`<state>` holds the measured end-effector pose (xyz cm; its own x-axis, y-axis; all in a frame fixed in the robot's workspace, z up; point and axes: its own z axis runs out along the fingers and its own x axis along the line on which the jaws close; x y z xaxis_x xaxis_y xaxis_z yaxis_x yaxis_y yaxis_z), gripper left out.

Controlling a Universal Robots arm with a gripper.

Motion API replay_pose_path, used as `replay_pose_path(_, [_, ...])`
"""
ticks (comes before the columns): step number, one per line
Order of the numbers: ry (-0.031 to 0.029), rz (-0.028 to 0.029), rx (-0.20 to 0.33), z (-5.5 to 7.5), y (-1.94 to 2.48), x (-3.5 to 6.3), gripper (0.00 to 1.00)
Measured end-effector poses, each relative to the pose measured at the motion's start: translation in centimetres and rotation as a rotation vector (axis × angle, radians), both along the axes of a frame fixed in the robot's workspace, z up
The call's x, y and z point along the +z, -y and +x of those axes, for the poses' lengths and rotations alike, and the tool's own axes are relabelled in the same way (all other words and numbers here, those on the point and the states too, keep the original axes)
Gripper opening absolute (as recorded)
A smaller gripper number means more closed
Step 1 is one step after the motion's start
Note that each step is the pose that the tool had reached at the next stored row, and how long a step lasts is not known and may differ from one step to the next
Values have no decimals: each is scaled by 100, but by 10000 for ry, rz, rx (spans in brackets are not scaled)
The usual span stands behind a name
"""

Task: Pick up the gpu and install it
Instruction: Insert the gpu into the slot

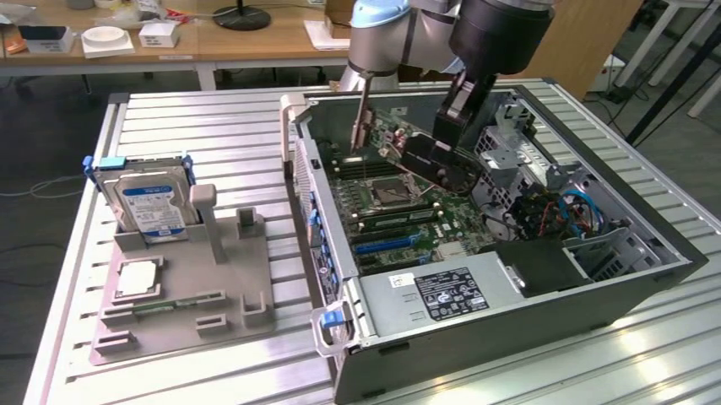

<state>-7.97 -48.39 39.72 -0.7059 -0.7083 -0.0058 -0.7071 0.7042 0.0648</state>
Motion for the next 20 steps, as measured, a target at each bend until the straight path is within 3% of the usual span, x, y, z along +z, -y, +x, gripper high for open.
replay_pose_path(10, [-1,15,1451,1,0,-5,26])
replay_pose_path(20, [6,71,2775,3,0,-8,26])
